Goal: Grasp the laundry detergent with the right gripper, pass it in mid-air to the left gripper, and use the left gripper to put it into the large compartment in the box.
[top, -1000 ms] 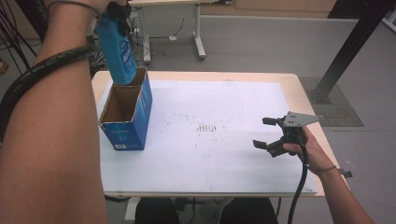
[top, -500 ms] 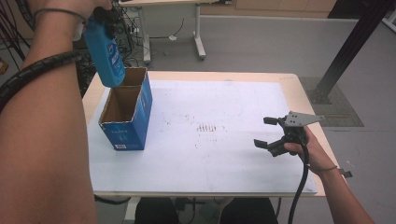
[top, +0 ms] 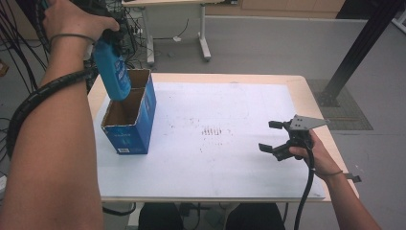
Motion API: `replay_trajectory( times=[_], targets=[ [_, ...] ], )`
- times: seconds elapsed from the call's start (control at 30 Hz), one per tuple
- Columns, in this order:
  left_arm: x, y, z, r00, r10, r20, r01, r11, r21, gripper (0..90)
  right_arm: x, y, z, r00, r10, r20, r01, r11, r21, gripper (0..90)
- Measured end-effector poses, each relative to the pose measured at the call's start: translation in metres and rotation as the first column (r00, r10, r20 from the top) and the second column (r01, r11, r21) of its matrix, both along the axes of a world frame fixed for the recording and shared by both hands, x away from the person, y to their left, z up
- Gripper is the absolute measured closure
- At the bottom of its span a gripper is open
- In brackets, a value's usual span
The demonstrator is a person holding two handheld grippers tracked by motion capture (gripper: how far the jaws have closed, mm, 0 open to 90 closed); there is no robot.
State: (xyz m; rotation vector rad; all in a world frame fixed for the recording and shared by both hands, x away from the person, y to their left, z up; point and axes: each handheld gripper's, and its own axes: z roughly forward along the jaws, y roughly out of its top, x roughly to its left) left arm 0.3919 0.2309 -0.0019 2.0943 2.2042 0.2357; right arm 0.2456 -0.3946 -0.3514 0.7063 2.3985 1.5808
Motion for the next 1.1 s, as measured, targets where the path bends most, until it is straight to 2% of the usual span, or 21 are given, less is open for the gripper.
replay_trajectory(
  times=[0.2,0.5,0.97,1.1],
  targets=[
    [0.004,0.004,-0.013,0.9999,0.003,-0.012,-0.003,0.9999,-0.012,37.9,0.001,0.000,-0.003,1.0000,-0.001,-0.003,0.001,1.000,0.001,1.6],
    [0.010,0.009,-0.040,0.9986,0.005,-0.052,-0.006,0.9998,-0.020,37.9,0.000,0.001,-0.010,0.9998,-0.006,-0.017,0.006,1.000,0.005,1.6],
    [0.013,0.010,-0.063,0.9970,0.002,-0.078,-0.004,0.9995,-0.030,37.9,0.000,0.002,-0.014,0.9996,-0.013,-0.024,0.013,1.000,0.007,1.6],
    [0.012,0.010,-0.067,0.9973,0.000,-0.074,-0.002,0.9995,-0.030,37.9,-0.001,0.002,-0.015,0.9995,-0.015,-0.027,0.015,1.000,0.007,1.7]
  ],
)
